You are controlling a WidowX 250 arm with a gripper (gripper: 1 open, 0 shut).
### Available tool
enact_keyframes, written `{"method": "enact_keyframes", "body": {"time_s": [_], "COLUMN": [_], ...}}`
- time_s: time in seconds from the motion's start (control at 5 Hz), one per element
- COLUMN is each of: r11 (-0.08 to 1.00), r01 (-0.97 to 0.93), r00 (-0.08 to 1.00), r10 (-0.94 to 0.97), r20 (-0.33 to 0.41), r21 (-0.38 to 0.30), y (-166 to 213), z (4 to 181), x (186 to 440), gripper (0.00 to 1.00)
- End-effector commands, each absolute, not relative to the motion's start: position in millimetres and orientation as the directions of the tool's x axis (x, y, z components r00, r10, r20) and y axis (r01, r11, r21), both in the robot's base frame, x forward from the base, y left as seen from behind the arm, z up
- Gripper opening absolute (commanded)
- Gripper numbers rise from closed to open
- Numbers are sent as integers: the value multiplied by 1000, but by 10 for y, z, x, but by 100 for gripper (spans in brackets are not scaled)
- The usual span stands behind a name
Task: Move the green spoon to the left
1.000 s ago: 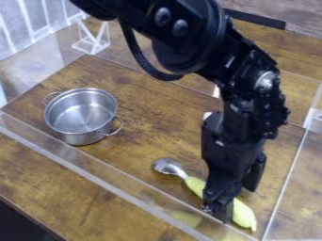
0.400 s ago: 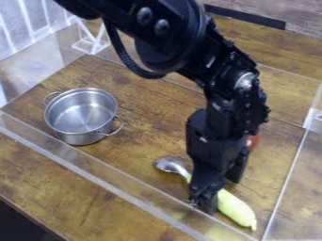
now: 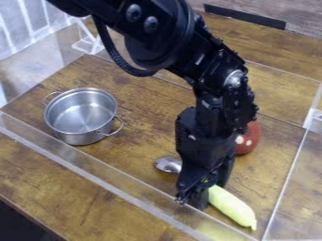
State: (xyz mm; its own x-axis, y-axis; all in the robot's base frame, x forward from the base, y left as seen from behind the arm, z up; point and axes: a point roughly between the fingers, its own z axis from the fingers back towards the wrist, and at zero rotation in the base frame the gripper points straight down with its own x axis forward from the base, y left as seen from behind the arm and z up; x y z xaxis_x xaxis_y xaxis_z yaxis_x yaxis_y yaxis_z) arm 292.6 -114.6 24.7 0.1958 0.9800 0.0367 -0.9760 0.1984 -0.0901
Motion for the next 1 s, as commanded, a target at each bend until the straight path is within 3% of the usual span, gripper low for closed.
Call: {"method": "enact_keyframes", "body": {"time_s": [0.0,0.6,0.8], "r11": [182,-9,21], "r01": [-972,-988,-985], "r00": [181,-8,26], "r10": [983,1000,999], "r20": [20,-12,-28], "r21": [-150,-156,-170], "y": [-1232,-1170,-1175], "z": [512,726,784], "x": [2974,2915,2882], "gripper": [0,0,0]}}
